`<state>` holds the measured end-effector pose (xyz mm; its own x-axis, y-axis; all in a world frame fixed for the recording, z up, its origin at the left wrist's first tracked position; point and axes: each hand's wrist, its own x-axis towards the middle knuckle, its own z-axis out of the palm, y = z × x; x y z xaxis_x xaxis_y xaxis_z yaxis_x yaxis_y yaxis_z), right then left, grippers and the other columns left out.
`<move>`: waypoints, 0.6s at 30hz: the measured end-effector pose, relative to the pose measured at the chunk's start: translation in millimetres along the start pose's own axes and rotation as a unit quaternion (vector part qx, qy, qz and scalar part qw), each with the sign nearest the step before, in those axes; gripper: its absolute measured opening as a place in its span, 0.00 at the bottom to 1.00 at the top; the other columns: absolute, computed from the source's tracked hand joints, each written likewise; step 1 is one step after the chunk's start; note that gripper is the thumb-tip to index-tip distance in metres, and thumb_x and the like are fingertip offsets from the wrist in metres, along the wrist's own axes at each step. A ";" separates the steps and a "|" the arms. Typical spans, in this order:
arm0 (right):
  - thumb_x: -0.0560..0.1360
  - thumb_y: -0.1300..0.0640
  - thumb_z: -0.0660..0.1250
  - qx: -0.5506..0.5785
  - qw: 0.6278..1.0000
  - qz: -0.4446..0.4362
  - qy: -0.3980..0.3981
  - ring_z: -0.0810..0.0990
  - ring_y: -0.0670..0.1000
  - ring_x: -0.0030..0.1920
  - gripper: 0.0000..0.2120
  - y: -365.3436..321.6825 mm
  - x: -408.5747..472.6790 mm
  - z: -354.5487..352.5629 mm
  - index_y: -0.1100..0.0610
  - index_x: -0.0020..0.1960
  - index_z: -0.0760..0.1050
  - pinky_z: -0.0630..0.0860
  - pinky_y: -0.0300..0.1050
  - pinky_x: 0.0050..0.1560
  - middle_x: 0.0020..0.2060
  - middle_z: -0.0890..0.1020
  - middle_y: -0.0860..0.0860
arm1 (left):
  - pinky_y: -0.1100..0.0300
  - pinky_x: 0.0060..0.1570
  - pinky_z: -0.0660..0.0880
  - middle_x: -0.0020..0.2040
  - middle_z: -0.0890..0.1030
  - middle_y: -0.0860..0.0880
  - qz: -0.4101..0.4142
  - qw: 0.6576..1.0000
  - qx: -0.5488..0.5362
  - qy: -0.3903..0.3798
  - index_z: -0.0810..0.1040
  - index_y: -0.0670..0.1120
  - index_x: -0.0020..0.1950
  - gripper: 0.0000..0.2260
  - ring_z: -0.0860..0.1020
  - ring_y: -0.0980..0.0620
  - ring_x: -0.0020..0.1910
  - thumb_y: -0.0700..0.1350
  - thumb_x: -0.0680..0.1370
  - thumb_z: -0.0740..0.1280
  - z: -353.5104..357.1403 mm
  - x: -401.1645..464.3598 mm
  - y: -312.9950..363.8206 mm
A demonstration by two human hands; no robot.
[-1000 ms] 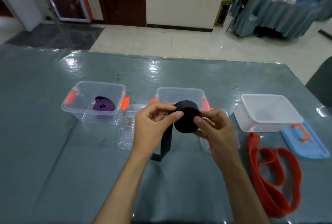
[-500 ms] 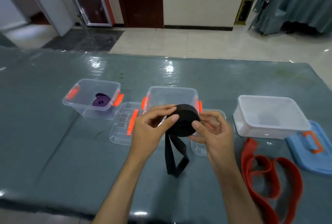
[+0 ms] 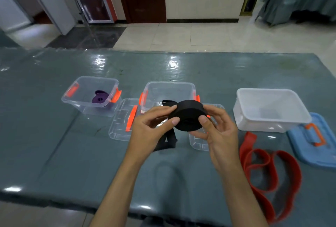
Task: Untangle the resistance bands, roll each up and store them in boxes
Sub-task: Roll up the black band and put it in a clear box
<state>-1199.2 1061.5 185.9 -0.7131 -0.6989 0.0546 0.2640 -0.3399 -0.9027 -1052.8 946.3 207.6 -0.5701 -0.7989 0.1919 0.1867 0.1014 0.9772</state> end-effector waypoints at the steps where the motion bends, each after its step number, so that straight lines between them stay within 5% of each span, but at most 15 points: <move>1: 0.74 0.58 0.77 0.001 1.000 0.001 -0.005 0.86 0.59 0.59 0.14 -1.1 -1.0 -0.9 0.57 0.58 0.83 0.86 0.58 0.46 0.55 0.86 0.54 | 0.60 0.61 0.79 0.58 0.87 0.47 -0.004 1.000 -0.001 -0.011 0.88 0.47 0.58 0.15 0.85 0.48 0.60 0.42 0.71 0.78 -1.3 1.2 0.7; 6: 0.70 0.59 0.77 -0.045 0.998 0.015 -0.046 0.87 0.60 0.57 0.13 -8.0 5.6 -6.6 0.62 0.49 0.76 0.86 0.51 0.46 0.53 0.88 0.55 | 0.63 0.56 0.80 0.53 0.89 0.49 0.020 0.999 0.030 -0.001 0.87 0.49 0.56 0.15 0.87 0.50 0.55 0.37 0.72 0.81 -5.9 6.5 4.8; 11: 0.70 0.57 0.79 -0.084 0.996 -0.029 -0.015 0.89 0.53 0.51 0.10 -3.4 11.7 9.7 0.50 0.49 0.82 0.85 0.45 0.40 0.48 0.88 0.52 | 0.59 0.59 0.81 0.55 0.88 0.48 0.031 0.999 -0.015 -0.007 0.89 0.46 0.51 0.08 0.86 0.48 0.58 0.38 0.73 0.79 -13.4 19.2 -1.4; 18: 0.71 0.59 0.79 -0.033 0.999 0.010 0.019 0.87 0.60 0.55 0.13 22.8 13.3 43.5 0.60 0.51 0.79 0.86 0.64 0.50 0.49 0.87 0.53 | 0.63 0.54 0.80 0.53 0.88 0.48 -0.017 0.999 -0.037 -0.029 0.89 0.56 0.53 0.11 0.86 0.51 0.53 0.48 0.72 0.82 -54.1 42.2 -1.8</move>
<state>-1174.4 1017.1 184.6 -0.7334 -0.6794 0.0215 0.2352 -0.2833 -0.9298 -1033.9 880.3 208.9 -0.6220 -0.7652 0.1659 0.2243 0.0289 0.9741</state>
